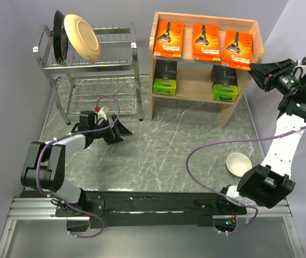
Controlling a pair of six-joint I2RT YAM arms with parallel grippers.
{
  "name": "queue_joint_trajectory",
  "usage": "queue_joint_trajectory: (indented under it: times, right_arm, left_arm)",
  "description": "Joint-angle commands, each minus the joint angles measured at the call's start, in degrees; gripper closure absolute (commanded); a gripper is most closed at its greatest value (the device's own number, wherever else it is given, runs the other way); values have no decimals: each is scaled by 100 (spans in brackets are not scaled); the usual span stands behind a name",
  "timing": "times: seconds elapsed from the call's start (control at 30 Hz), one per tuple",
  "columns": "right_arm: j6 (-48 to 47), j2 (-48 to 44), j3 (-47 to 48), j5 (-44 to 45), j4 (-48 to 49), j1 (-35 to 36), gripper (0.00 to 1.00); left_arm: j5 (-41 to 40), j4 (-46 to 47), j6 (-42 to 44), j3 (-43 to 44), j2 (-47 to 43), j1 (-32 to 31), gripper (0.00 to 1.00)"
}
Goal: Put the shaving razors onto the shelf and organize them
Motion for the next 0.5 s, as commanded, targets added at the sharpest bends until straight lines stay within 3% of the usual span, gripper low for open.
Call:
queue_joint_trajectory:
  times: [0.0,0.47]
  right_arm:
    - [44,-99,54,-148,260,175,65]
    - [62,262,309,222,242,-27,76]
  left_arm:
    - [-36,69,165,223,122,-14,0]
    - [-80,-36,279,259,140,-58,1]
